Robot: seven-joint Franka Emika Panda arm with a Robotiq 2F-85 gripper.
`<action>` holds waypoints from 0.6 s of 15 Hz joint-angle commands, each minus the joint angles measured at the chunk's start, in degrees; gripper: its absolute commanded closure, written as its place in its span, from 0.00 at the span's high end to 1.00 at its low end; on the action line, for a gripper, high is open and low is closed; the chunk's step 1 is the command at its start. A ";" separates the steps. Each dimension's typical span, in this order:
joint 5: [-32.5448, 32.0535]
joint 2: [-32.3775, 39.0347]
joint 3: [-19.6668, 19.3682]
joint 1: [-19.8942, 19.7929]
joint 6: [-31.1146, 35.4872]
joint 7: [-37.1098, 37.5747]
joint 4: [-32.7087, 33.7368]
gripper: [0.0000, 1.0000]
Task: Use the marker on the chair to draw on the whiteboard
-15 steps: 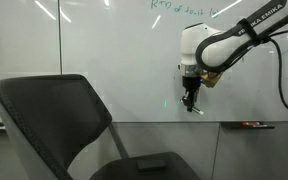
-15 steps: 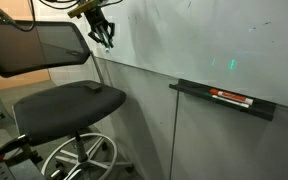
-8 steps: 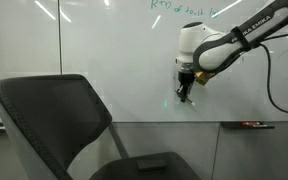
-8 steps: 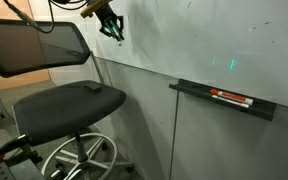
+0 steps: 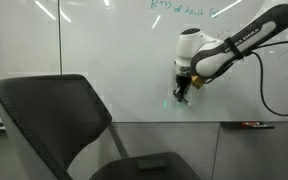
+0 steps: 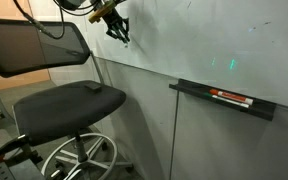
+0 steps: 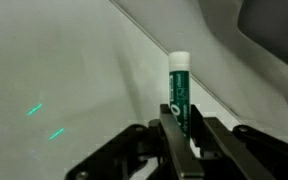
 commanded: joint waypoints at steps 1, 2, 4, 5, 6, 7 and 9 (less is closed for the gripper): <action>-2.34 3.03 -0.73 1.61 1.48 2.17 3.62 0.06; -2.54 3.56 -0.82 1.88 1.60 2.29 4.22 0.06; -3.51 4.46 -1.06 2.38 1.56 2.63 5.59 0.06; -3.78 4.77 -1.10 2.50 1.44 2.66 6.15 0.06; -3.71 5.00 -1.13 2.53 1.22 2.48 6.75 0.06; -3.61 5.12 -1.17 2.57 0.89 2.33 7.16 0.06; -3.08 5.51 -1.23 2.41 0.44 1.79 7.81 0.06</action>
